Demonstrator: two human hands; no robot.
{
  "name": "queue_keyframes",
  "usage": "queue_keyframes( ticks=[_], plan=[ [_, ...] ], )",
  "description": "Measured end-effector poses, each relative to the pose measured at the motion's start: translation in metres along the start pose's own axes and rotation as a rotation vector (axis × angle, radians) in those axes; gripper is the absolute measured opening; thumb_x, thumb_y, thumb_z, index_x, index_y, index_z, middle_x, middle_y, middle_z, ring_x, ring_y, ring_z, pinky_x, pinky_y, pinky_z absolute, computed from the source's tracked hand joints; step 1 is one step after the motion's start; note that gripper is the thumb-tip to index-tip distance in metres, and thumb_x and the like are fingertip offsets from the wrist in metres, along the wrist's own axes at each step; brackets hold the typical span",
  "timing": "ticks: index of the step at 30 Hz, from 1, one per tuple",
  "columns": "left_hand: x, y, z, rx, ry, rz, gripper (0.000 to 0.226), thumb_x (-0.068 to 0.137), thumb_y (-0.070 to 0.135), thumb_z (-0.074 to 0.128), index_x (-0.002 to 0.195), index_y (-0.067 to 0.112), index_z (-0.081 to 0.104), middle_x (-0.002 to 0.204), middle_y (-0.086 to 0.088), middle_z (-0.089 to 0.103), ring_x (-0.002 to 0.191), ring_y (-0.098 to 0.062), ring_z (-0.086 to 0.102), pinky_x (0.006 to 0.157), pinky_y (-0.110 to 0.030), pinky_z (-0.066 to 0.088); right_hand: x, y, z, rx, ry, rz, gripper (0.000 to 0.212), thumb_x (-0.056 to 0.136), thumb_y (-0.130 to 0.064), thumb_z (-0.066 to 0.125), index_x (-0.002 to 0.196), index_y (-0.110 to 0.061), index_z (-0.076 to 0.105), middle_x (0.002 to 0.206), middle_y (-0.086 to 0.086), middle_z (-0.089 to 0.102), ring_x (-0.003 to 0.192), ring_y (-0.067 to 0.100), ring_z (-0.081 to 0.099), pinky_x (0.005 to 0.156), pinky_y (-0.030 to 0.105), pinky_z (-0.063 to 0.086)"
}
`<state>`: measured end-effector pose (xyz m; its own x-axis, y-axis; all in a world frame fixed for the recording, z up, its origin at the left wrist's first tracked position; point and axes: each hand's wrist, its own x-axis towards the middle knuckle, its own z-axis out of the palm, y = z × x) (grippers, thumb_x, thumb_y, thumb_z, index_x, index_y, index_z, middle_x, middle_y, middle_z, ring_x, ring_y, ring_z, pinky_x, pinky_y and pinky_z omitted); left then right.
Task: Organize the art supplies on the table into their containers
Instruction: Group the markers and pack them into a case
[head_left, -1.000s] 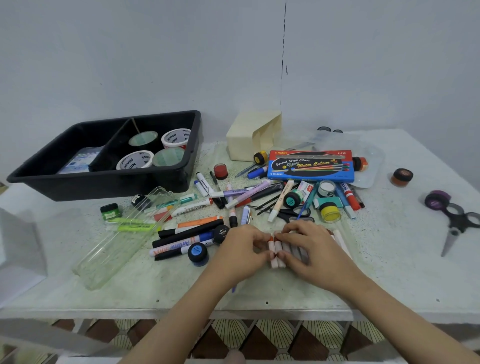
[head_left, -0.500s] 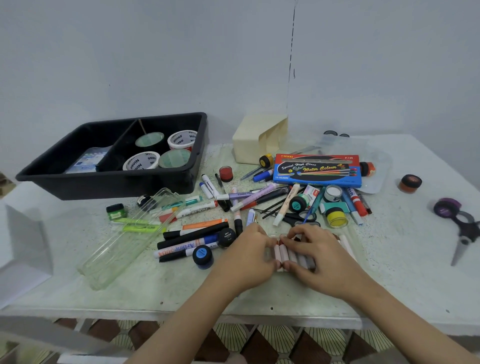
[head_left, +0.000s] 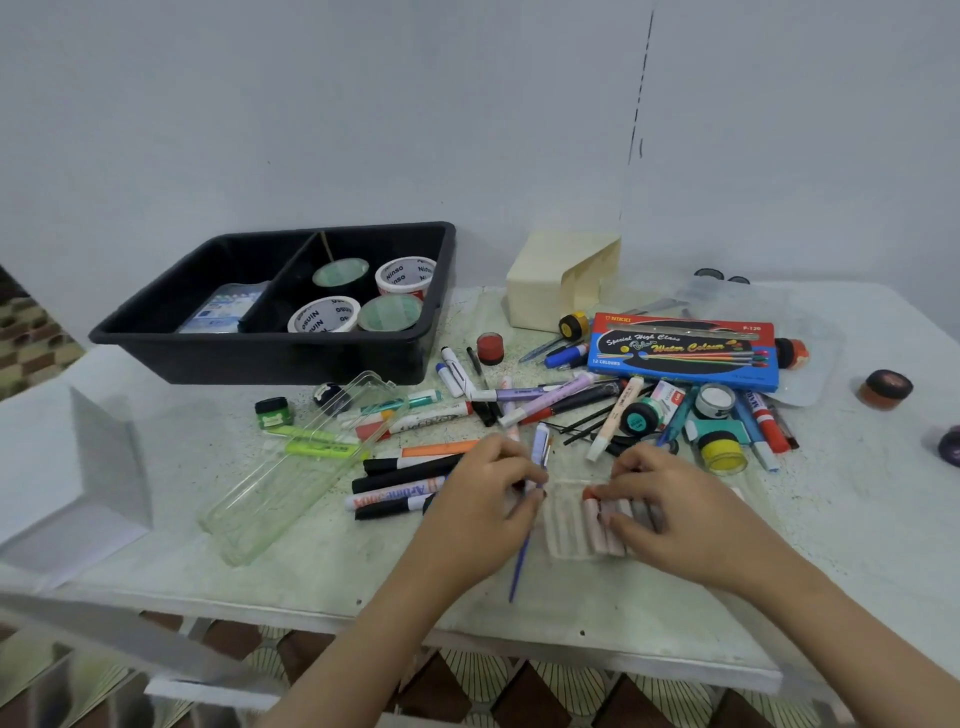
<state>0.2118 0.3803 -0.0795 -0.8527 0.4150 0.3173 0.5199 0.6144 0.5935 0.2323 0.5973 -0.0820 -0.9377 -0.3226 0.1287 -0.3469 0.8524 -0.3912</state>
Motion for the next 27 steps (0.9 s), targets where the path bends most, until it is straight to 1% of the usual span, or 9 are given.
queue_keyframes(
  ticks=[2,4,6,10,12,17,20,24,27],
  plan=[
    [0.001,-0.012,-0.015,0.034,0.099,-0.010,0.012,0.083,0.008,0.066,0.093,0.013,0.070,0.095,0.010,0.052,0.093,0.002,0.049,0.082,-0.006,0.038,0.011,-0.006,-0.005,-0.030,-0.023,0.002,0.028,0.088,-0.046,0.052,0.103,-0.032,0.070,0.097,-0.016,0.048,0.082,0.002,0.050,0.066,0.019,0.043],
    [0.003,-0.029,-0.031,0.113,0.186,-0.028,0.014,0.080,0.006,0.069,0.091,0.013,0.071,0.096,0.009,0.053,0.091,0.001,0.049,0.083,-0.008,0.038,0.024,-0.013,-0.010,-0.011,-0.023,0.010,0.021,0.090,-0.041,0.054,0.101,-0.032,0.069,0.097,-0.017,0.049,0.081,0.000,0.050,0.067,0.019,0.043],
    [0.003,-0.047,-0.045,0.205,0.217,-0.060,0.016,0.078,0.005,0.071,0.091,0.013,0.071,0.098,0.006,0.053,0.096,-0.009,0.051,0.083,-0.018,0.041,0.042,-0.021,-0.014,0.030,-0.010,0.004,0.020,0.090,-0.038,0.054,0.102,-0.030,0.069,0.096,-0.015,0.051,0.081,0.000,0.051,0.069,0.020,0.044],
    [0.004,-0.080,-0.067,0.379,0.171,-0.114,0.023,0.067,0.004,0.079,0.087,0.015,0.072,0.106,-0.004,0.059,0.100,-0.023,0.055,0.085,-0.029,0.039,0.094,-0.035,-0.010,0.024,-0.011,-0.025,0.021,0.090,-0.030,0.053,0.102,-0.029,0.070,0.097,-0.007,0.054,0.089,0.009,0.054,0.078,0.031,0.047],
    [0.004,-0.091,-0.074,0.427,0.135,-0.121,0.026,0.062,0.006,0.083,0.083,0.016,0.073,0.110,-0.008,0.060,0.102,-0.029,0.057,0.086,-0.035,0.041,0.122,-0.042,-0.005,0.035,-0.014,-0.032,0.023,0.090,-0.029,0.051,0.105,-0.028,0.069,0.098,-0.005,0.052,0.091,0.012,0.054,0.079,0.031,0.047],
    [0.007,-0.108,-0.085,0.453,0.090,-0.099,0.028,0.057,0.002,0.084,0.077,0.018,0.074,0.112,-0.011,0.062,0.104,-0.033,0.058,0.088,-0.044,0.047,0.181,-0.057,0.016,0.008,-0.040,-0.044,0.029,0.092,-0.026,0.049,0.116,-0.026,0.065,0.103,0.002,0.051,0.095,0.020,0.056,0.083,0.034,0.047],
    [0.007,-0.116,-0.089,0.456,0.093,-0.073,0.028,0.059,-0.003,0.079,0.078,0.017,0.074,0.114,-0.014,0.061,0.105,-0.034,0.058,0.087,-0.045,0.049,0.201,-0.060,0.027,-0.022,-0.068,-0.032,0.032,0.092,-0.025,0.048,0.120,-0.027,0.064,0.098,0.001,0.047,0.094,0.021,0.054,0.081,0.034,0.047],
    [0.006,-0.122,-0.089,0.530,0.100,-0.049,0.038,0.059,-0.007,0.074,0.091,0.013,0.075,0.123,-0.018,0.057,0.112,-0.038,0.055,0.091,-0.048,0.047,0.216,-0.062,0.042,-0.089,-0.042,0.002,0.027,0.093,-0.031,0.048,0.108,-0.022,0.069,0.094,0.003,0.046,0.096,0.030,0.053,0.074,0.033,0.046],
    [0.008,-0.124,-0.087,0.616,0.101,-0.028,0.035,0.058,-0.005,0.072,0.089,0.011,0.075,0.126,-0.020,0.056,0.113,-0.038,0.055,0.093,-0.047,0.044,0.224,-0.063,0.050,-0.150,0.012,0.048,0.027,0.091,-0.033,0.050,0.093,-0.014,0.069,0.092,0.005,0.046,0.090,0.033,0.055,0.068,0.031,0.045]
  ],
)
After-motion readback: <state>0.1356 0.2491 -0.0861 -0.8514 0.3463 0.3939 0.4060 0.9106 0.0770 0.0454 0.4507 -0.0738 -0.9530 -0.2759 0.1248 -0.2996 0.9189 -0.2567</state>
